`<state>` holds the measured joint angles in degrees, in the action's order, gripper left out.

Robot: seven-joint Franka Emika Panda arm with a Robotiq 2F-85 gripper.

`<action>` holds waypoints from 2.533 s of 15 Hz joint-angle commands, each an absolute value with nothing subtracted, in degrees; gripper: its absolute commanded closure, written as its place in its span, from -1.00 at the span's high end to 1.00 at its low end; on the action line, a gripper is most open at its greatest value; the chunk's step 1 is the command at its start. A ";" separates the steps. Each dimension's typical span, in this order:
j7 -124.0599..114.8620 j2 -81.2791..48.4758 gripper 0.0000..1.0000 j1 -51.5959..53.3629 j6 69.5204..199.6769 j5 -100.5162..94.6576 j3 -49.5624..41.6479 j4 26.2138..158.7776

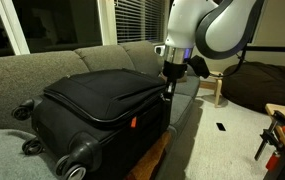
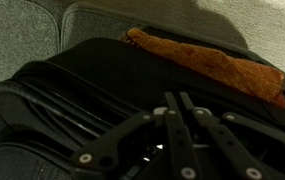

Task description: Unzip the black suitcase

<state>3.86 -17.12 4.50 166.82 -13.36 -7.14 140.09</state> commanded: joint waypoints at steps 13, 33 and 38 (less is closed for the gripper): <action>-4.20 -18.79 -0.88 11.26 161.53 -17.94 -4.07 135.68; -7.29 -20.95 -0.88 14.94 153.70 -22.26 -0.75 129.94; -8.51 -22.20 -0.88 16.36 151.64 -23.83 -0.19 127.94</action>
<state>-5.58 -19.96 14.17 152.39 -22.50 -1.53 130.62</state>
